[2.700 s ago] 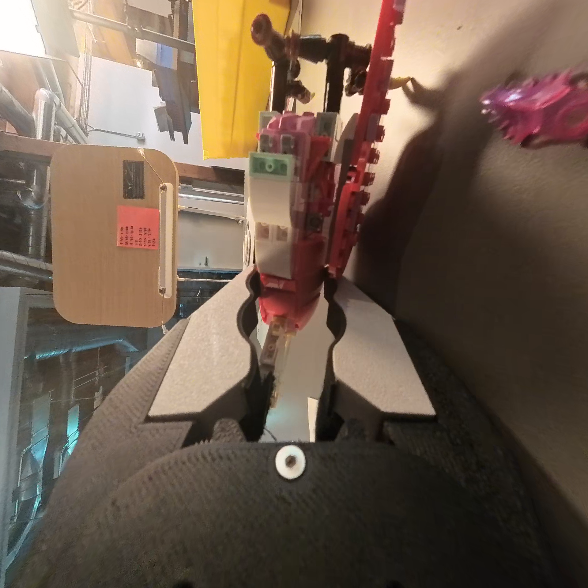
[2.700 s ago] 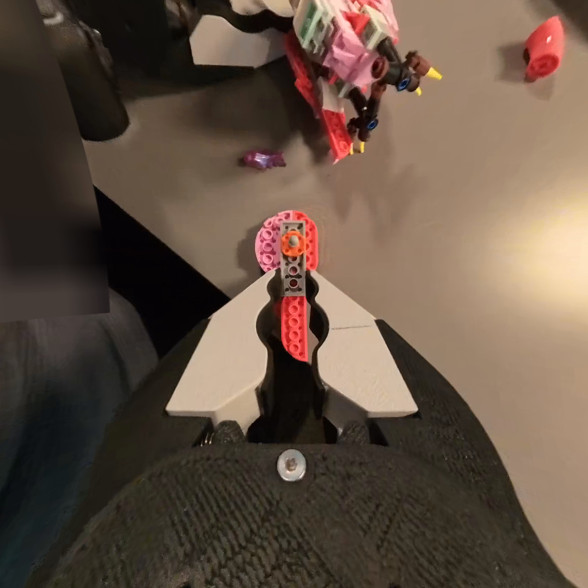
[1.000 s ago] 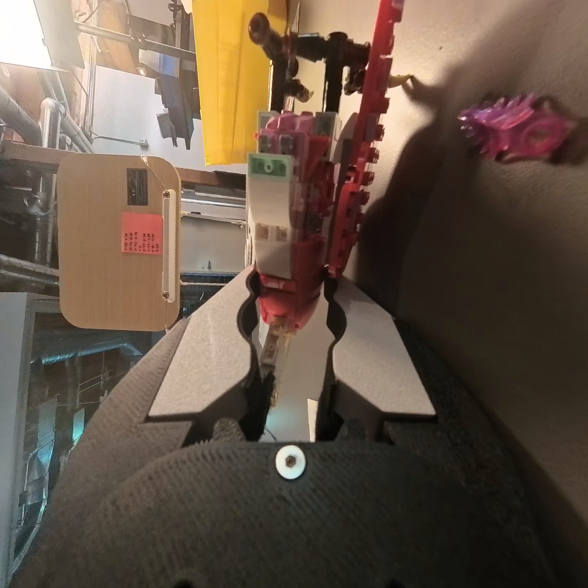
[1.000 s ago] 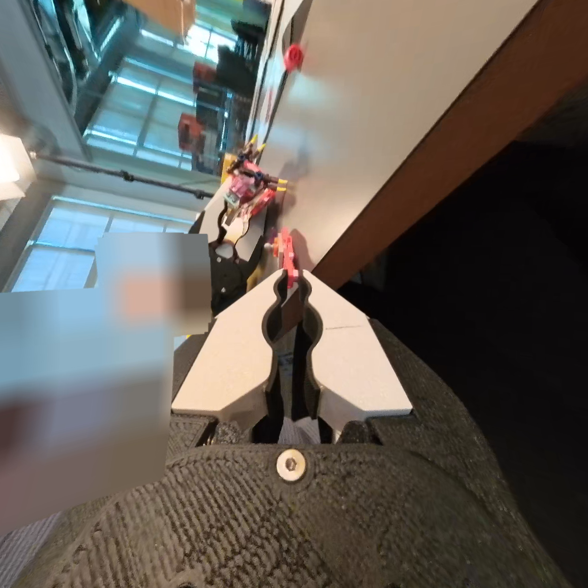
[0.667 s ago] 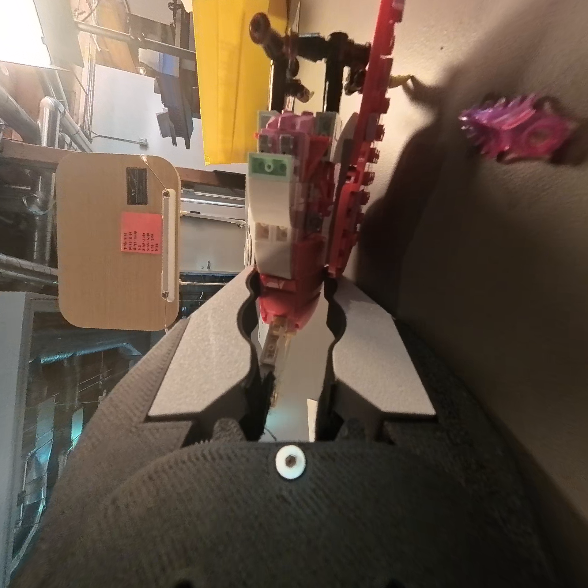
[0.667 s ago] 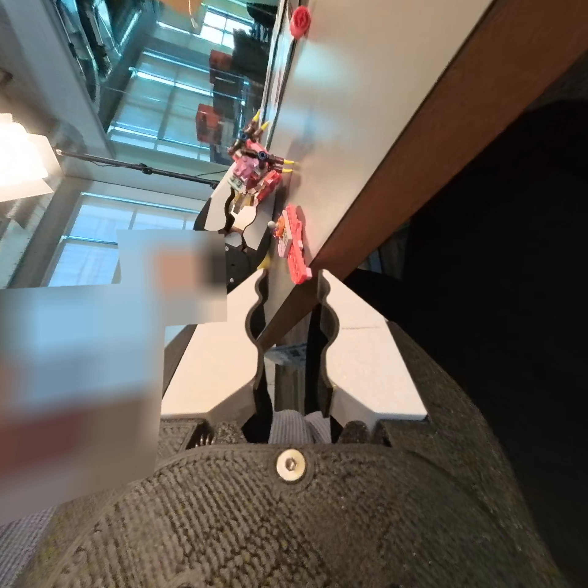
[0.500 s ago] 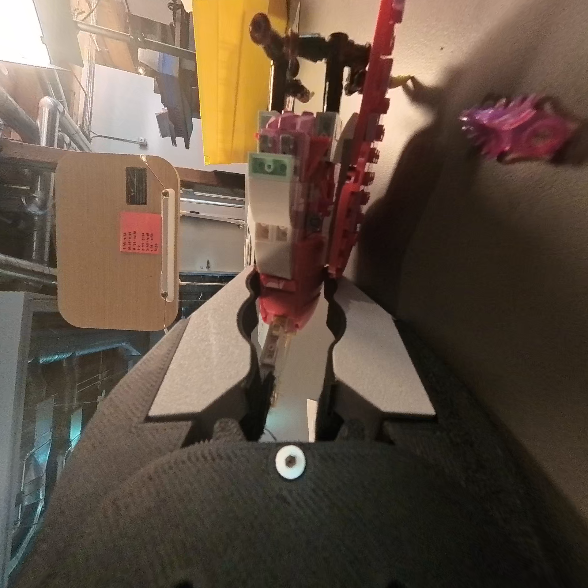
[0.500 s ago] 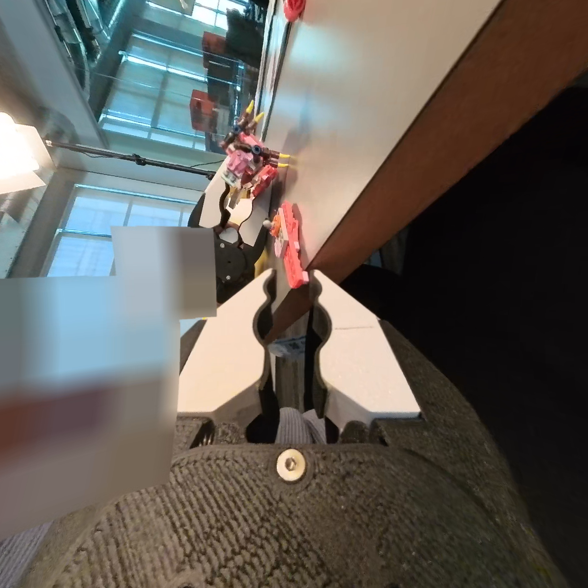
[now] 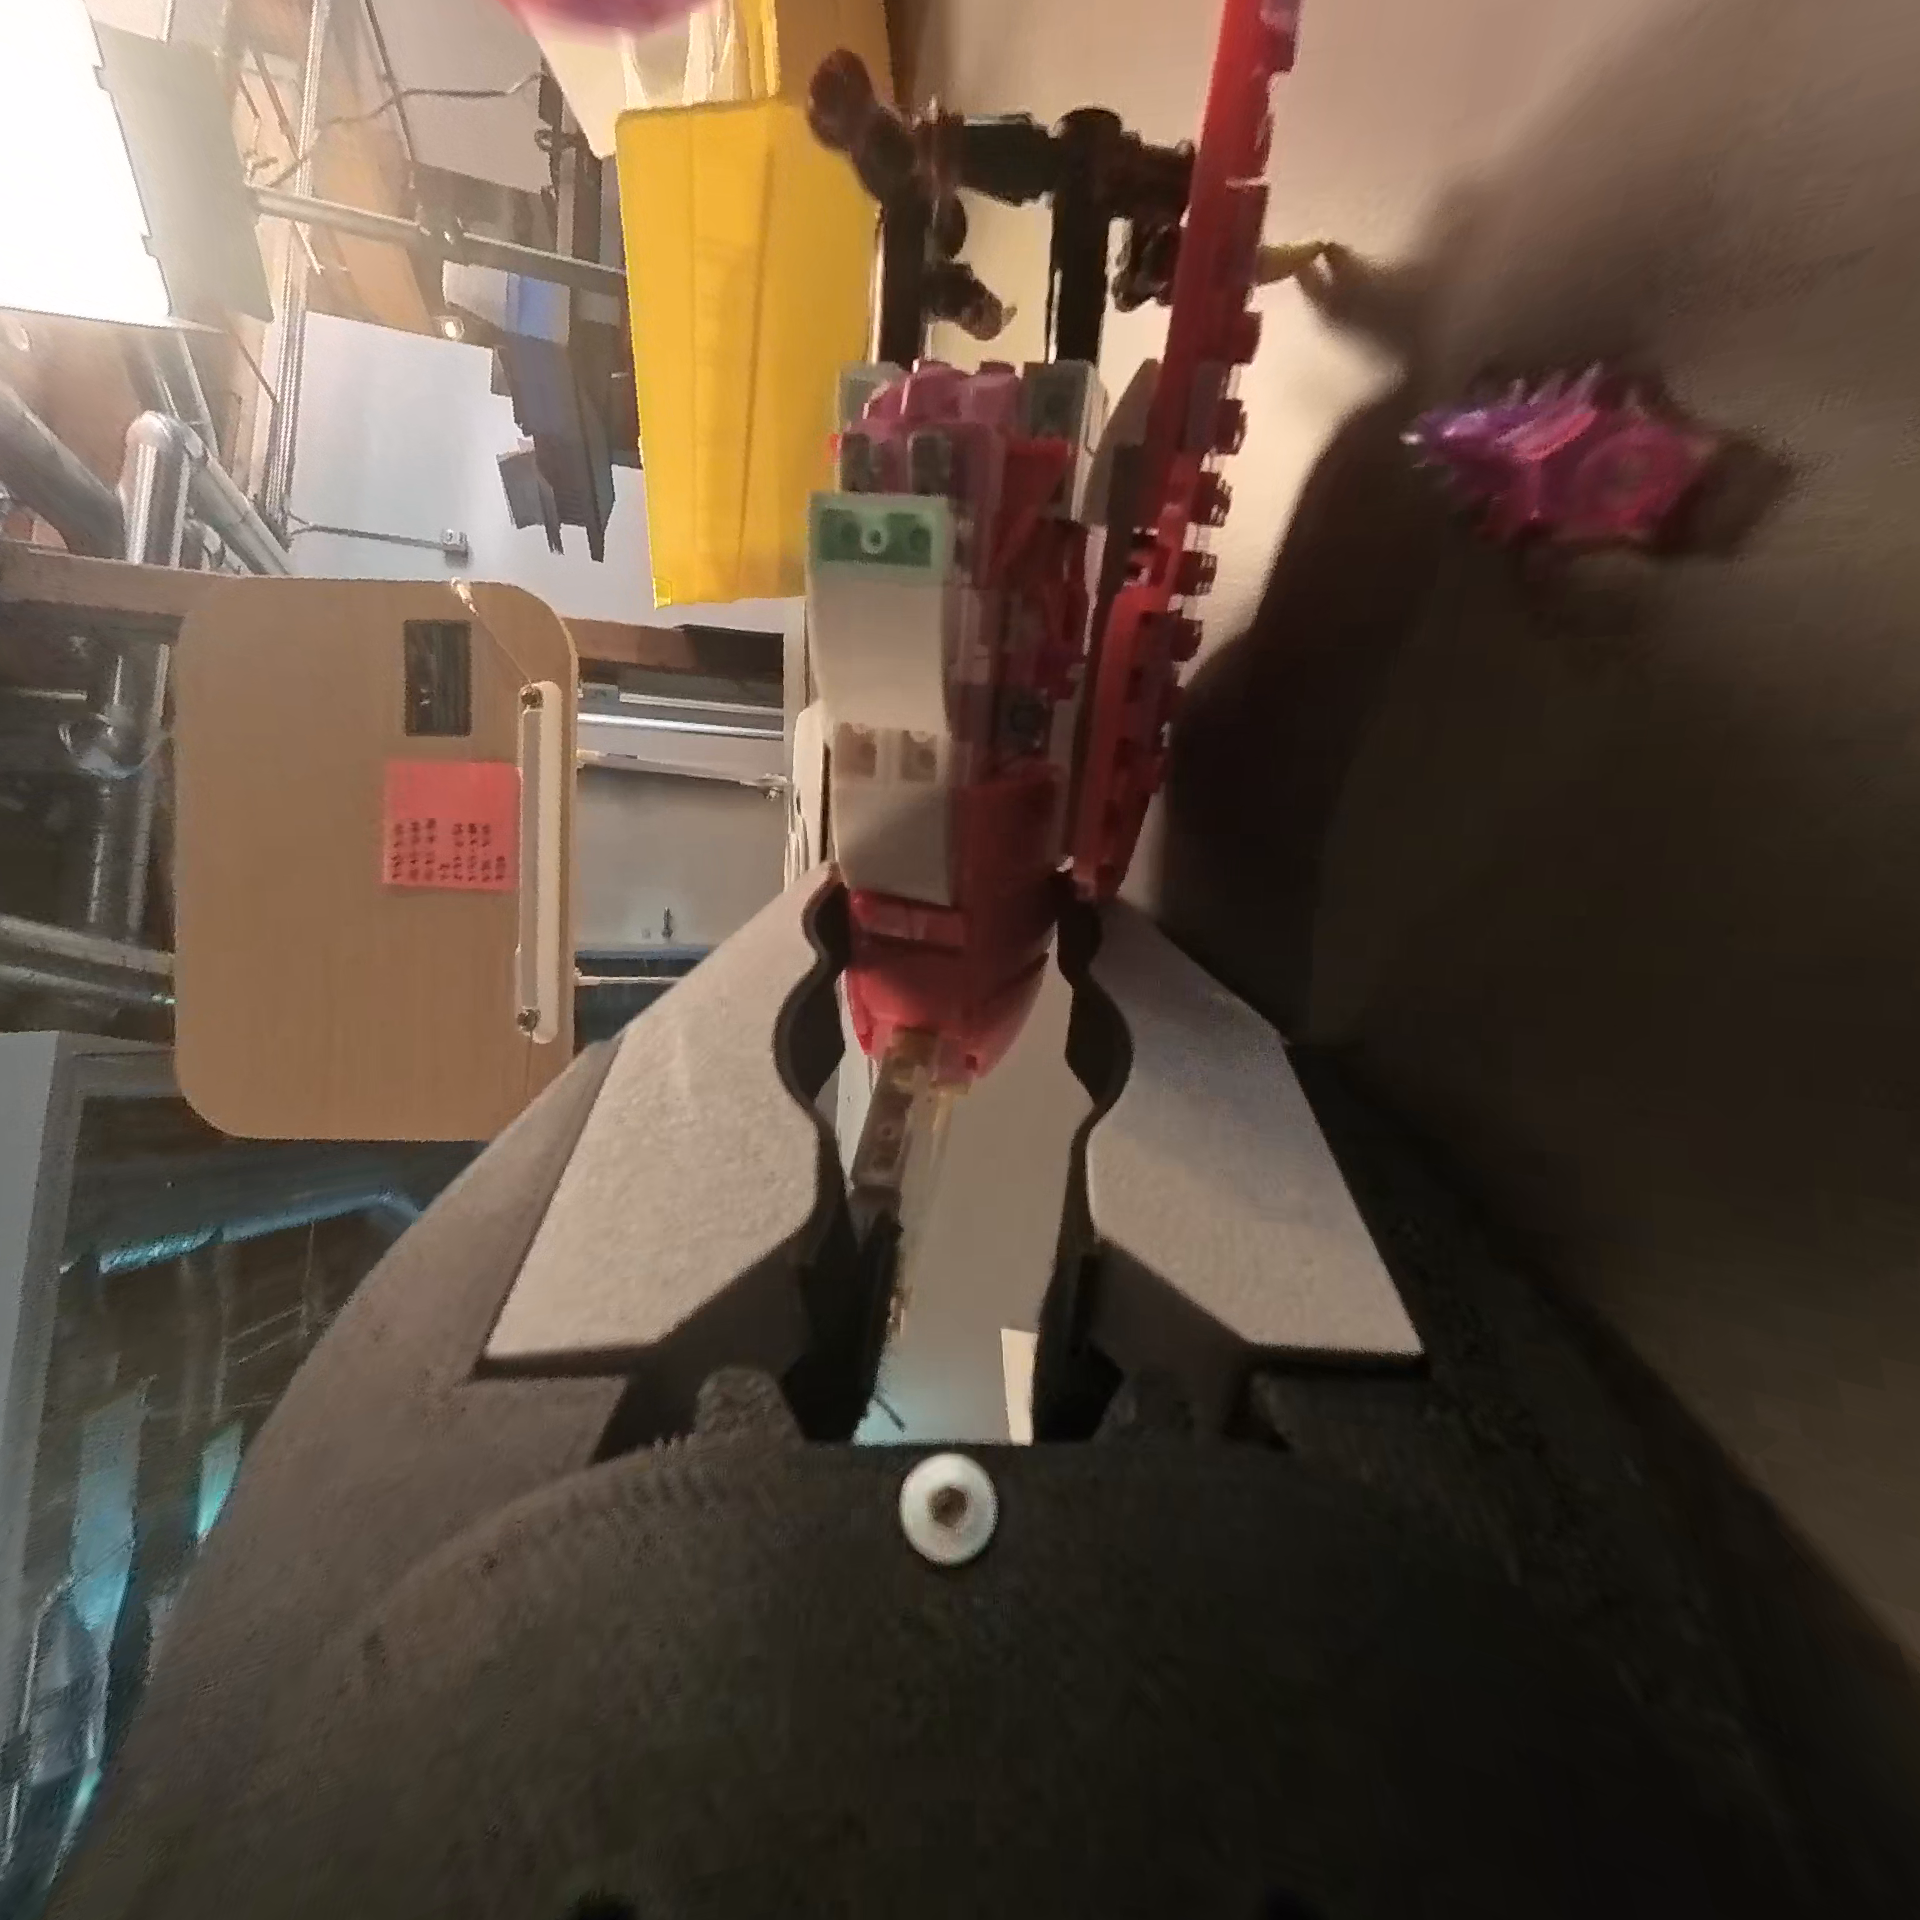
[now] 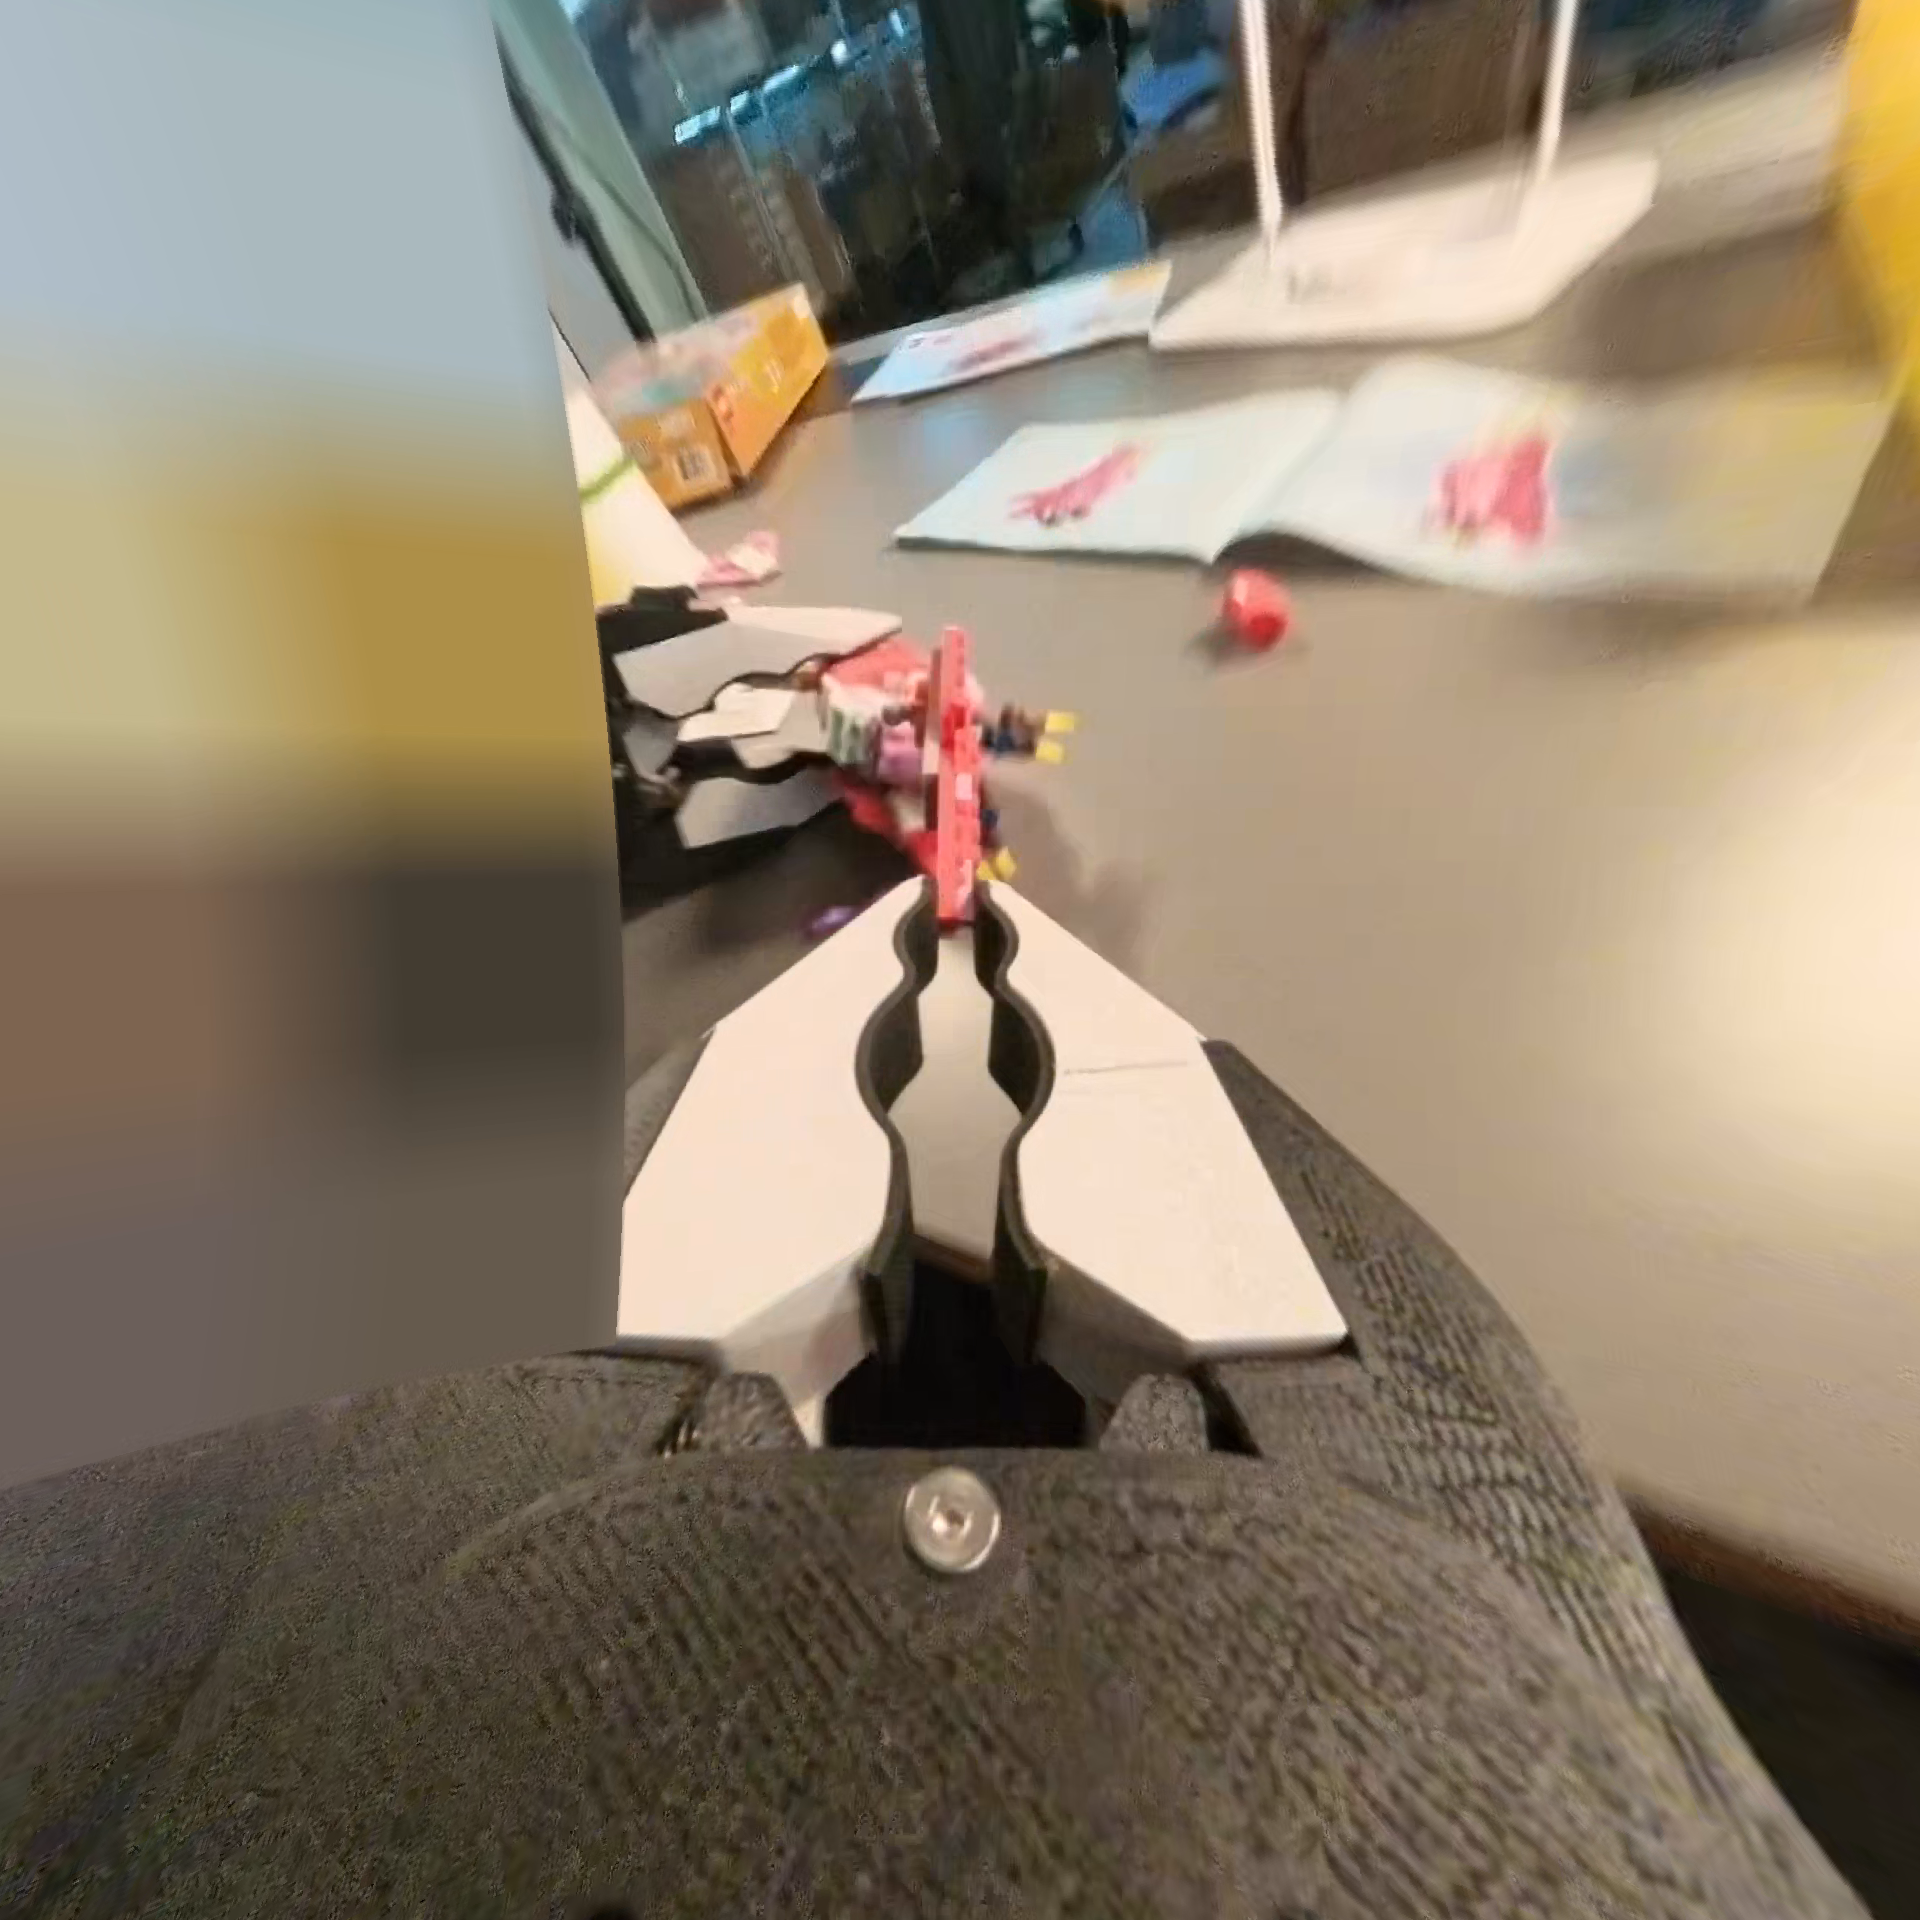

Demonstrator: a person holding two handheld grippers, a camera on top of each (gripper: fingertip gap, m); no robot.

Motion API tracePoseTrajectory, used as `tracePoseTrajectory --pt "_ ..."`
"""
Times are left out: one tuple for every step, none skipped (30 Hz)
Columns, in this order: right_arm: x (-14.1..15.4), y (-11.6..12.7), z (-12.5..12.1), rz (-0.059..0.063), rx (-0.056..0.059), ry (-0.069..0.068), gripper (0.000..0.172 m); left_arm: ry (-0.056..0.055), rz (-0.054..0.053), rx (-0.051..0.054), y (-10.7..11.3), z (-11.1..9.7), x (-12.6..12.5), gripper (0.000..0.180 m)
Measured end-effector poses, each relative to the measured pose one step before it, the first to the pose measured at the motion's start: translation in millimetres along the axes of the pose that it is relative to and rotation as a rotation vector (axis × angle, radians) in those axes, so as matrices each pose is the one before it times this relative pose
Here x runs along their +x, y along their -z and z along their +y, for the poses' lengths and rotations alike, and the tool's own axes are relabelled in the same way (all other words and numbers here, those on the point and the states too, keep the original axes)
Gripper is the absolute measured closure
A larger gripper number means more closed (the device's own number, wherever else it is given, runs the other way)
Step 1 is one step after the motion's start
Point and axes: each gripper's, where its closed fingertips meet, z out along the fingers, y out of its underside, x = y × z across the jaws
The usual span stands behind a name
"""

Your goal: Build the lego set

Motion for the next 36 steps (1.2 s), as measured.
tracePoseTrajectory --pt "-0.47 -5.86 -9.30 0.0227 -0.0024 0.1455 0.168 -0.0050 -0.0012 0.0071 0.53 -0.74 0.13 0.141" --pt "-0.41 -6.80 -7.52 0.0193 -0.0076 0.1446 0.168 -0.0061 -0.0023 0.0089 0.42 -0.98 0.21 0.141" --pt "-1.32 -7.54 -5.43 0.0123 -0.0123 0.1408 0.168 -0.0056 -0.0027 0.0078 0.54 -0.75 0.18 0.141" --pt "-1.82 -7.95 -3.80 0.0081 -0.0138 0.1353 0.168 -0.0017 -0.0010 0.0038 0.31 -0.45 0.20 0.141" --pt "-2.32 -7.71 -2.06 0.0045 -0.0160 0.1250 0.168 0.0033 0.0008 0.0013 0.24 -0.12 0.10 0.141" --pt "-2.96 -7.42 -0.84 -0.0018 -0.0167 0.1107 0.168 0.0005 0.0003 0.0013 0.17 -0.08 0.12 0.141" --pt "-3.36 -6.84 -0.13 -0.0056 -0.0158 0.0942 0.168 -0.0007 0.0003 0.0017 0.32 -0.21 0.10 0.141" --pt "-3.09 -5.84 -0.42 -0.0075 -0.0101 0.0739 0.168 -0.0005 0.0004 0.0015 0.22 -0.13 0.20 0.141" --pt "-2.61 -4.98 -1.09 -0.0089 -0.0014 0.0525 0.168 0.0003 0.0004 0.0011 0.23 -0.19 0.17 0.141" --pt "-1.28 -4.10 -0.96 -0.0065 0.0008 0.0362 0.168 0.0002 0.0005 0.0019 0.28 -0.13 0.06 0.141" --pt "0.15 -3.34 -0.24 -0.0023 -0.0006 0.0256 0.168 0.0032 0.0012 0.0025 0.24 -0.12 0.15 0.141" --pt "0.74 -2.55 -0.13 -0.0022 0.0014 0.0174 0.168 0.0071 0.0029 0.0024 0.13 0.03 0.18 0.141" --pt "0.77 -2.14 -0.02 -0.0047 0.0021 0.0136 0.168 0.0096 0.0039 0.0025 0.16 0.10 0.18 0.141" --pt "0.86 -1.76 0.17 -0.0038 0.0005 0.0156 0.168 0.0123 0.0054 0.0012 0.11 0.19 0.23 0.141" --pt "0.35 -1.63 0.34 -0.0047 -0.0006 0.0203 0.168 0.0143 0.0062 -0.0001 0.09 0.39 0.23 0.141" --pt "-0.06 -1.29 0.36 -0.0070 -0.0004 0.0231 0.168 0.0140 0.0057 0.0013 0.11 0.25 0.24 0.141" --pt "-0.06 -1.03 0.25 -0.0052 0.0003 0.0219 0.168 0.0144 0.0053 0.0019 0.03 0.26 0.18 0.141" --pt "0.07 -0.93 0.46 -0.0035 -0.0014 0.0183 0.168 0.0169 0.0047 0.0015 0.14 0.37 0.15 0.141" --pt "0.40 -0.98 0.47 -0.0022 -0.0017 0.0145 0.168 0.0176 0.0048 0.0002 0.15 0.33 0.23 0.141" --pt "0.55 -0.69 0.13 -0.0014 0.0011 0.0108 0.168 0.0168 0.0045 -0.0014 0.20 0.43 -0.08 0.140" --pt "0.07 -0.56 0.05 -0.0048 0.0014 0.0083 0.168 0.0167 -0.0081 -0.0019 0.30 0.58 -2.41 0.135" --pt "-0.25 -0.68 0.38 -0.0064 -0.0009 0.0086 0.168 0.0183 -0.0044 0.0031 0.65 0.17 -2.34 0.128" --pt "0.26 -0.62 0.64 -0.0004 -0.0021 0.0120 0.168 0.0221 0.0071 0.0102 1.26 -0.91 -0.60 0.124" --pt "0.54 -0.63 0.41 0.0035 0.0000 0.0143 0.168 0.0116 0.0107 0.0057 1.06 -0.32 0.11 0.121" --pt "-0.49 -0.66 0.74 -0.0036 -0.0017 0.0099 0.168 0.0047 -0.0046 0.0042 0.87 -0.25 -1.21 0.119" --pt "-1.52 -0.71 0.63 -0.0105 -0.0012 0.0021 0.168 -0.0026 -0.0012 0.0032 0.63 -0.23 0.05 0.118" --pt "-1.88 -0.58 0.51 -0.0105 0.0009 -0.0005 0.168 -0.0072 -0.0014 0.0037 0.51 -0.63 0.58 0.118" --pt "-1.06 -0.43 0.65 -0.0033 0.0003 0.0027 0.168 -0.0071 -0.0036 0.0025 0.43 -0.49 0.35 0.118" --pt "-0.36 0.02 0.67 0.0011 0.0009 0.0050 0.168 -0.0031 0.0007 0.0015 0.23 -0.44 0.73 0.119" --pt "-0.26 0.49 0.05 0.0002 0.0050 0.0018 0.168 -0.0030 0.0015 0.0017 0.19 -0.29 0.55 0.120" --pt "0.54 0.76 -0.38 0.0033 0.0070 -0.0049 0.168 -0.0044 0.0012 0.0041 0.27 -0.59 0.69 0.121" --pt "1.19 1.16 -0.75 0.0068 0.0088 -0.0087 0.168 -0.0104 0.0015 0.0084 0.23 -0.82 1.15 0.123" --pt "0.84 1.12 -1.12 0.0049 0.0114 -0.0074 0.168 -0.0143 0.0008 0.0090 0.43 -1.05 1.45 0.126" --pt "0.04 1.17 -1.42 0.0003 0.0121 -0.0039 0.168 -0.0126 -0.0042 0.0051 0.23 -0.89 0.74 0.128" --pt "-0.19 0.72 -1.05 0.0002 0.0092 -0.0007 0.168 -0.0095 -0.0026 0.0011 0.09 -0.66 0.72 0.129" --pt "-0.44 0.41 -0.56 0.0002 0.0052 0.0032 0.168 -0.0081 -0.0053 0.0011 -0.09 -0.70 0.29 0.130"
